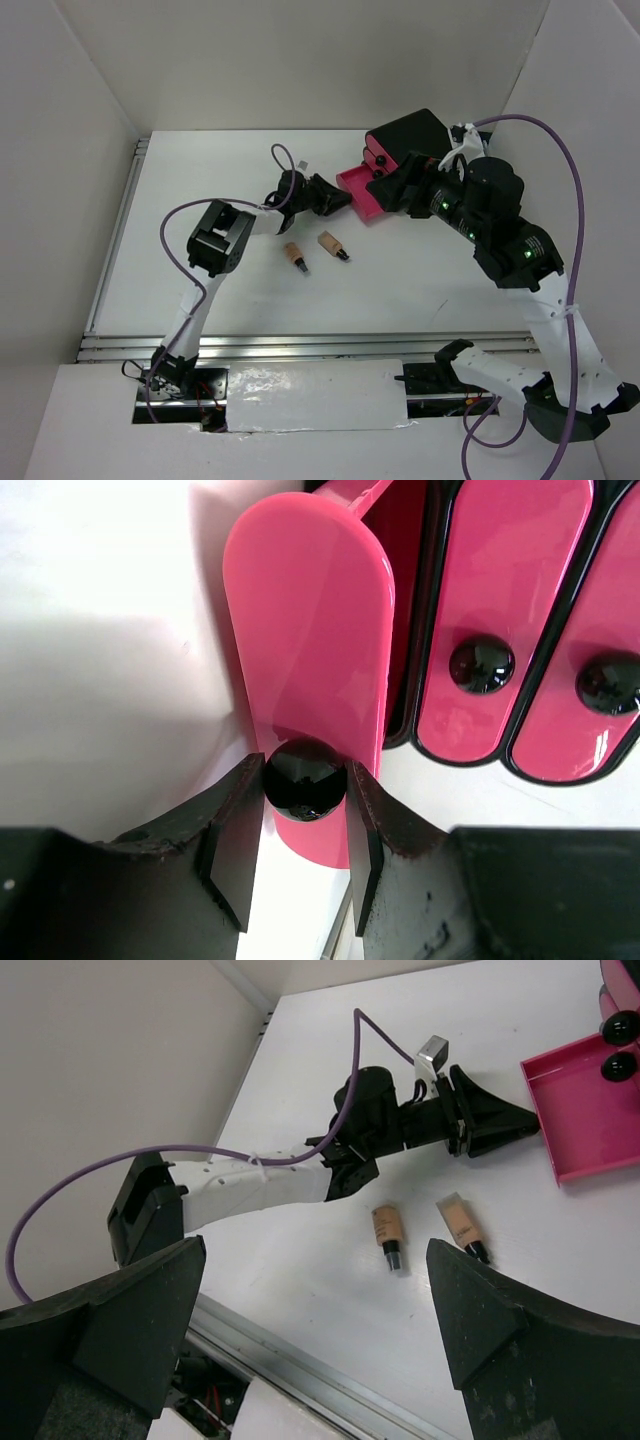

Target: Organize the makeup

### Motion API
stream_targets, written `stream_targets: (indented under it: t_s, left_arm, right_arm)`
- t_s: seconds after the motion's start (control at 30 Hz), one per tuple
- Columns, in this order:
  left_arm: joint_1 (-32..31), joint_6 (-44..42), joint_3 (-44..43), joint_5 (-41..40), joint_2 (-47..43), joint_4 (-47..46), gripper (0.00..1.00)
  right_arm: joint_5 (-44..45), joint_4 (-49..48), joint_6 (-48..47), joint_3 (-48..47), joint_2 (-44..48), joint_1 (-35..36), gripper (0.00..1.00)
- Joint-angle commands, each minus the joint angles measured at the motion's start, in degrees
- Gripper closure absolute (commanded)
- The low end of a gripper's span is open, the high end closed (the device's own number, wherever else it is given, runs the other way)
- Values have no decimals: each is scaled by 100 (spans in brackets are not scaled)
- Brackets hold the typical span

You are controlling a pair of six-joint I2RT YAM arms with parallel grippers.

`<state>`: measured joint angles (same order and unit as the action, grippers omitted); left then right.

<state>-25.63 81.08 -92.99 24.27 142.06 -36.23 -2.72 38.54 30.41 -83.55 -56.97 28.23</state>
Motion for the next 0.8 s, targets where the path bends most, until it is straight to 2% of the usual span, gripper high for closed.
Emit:
stream_targets:
  t_s: [0.0,0.07,0.1,0.13,0.17,0.23,0.27,0.3,0.5,0.6,0.63,0.7,0.73,0.77]
  left_arm:
    - [84,-215,158,7,-521,-403,72]
    - [84,-250,272,7,-609,-403,67]
    - [84,-259,334,-1,-635,-394,54]
    - [93,-303,352,-1,-670,-376,46]
    - [93,-321,378,-28,-758,-350,32]
    - [93,-443,466,-54,-943,-280,17]
    - [110,-505,483,-80,-1013,-201,5]
    - [128,-636,475,-98,-1083,-70,1]
    - [391,-926,545,-116,-1707,291,1]
    - [645,-1355,458,-430,-2216,1412,1]
    - [725,-1506,370,-615,-2479,2591,1]
    - [954,-1954,-86,-1315,-2769,4011,1]
    - [1024,-2103,-270,-1589,-2841,5393,1]
    - [1173,-2531,-794,-2254,-3033,6930,1]
  right_arm:
    - [-185,-339,52,23,11,-28,0]
    - [-255,-348,44,5,-33,-19,0]
    - [-264,-348,35,14,-42,-28,0]
    - [-299,-356,35,31,-60,-19,0]
    - [-308,-339,17,32,-103,-19,0]
    - [-317,-295,-18,23,-165,-28,0]
    - [-317,-286,-44,31,-209,-19,0]
    - [-317,-286,-62,75,-235,-19,0]
    - [-369,-391,-176,391,-376,-19,0]
    - [-378,-462,-334,742,-657,-19,0]
    - [-361,-462,-395,839,-884,33,1]
    - [-335,-418,-536,1033,-1366,164,1]
    - [-291,-357,-693,1042,-1569,244,1]
    - [-38,-130,-1034,903,-2215,523,1]
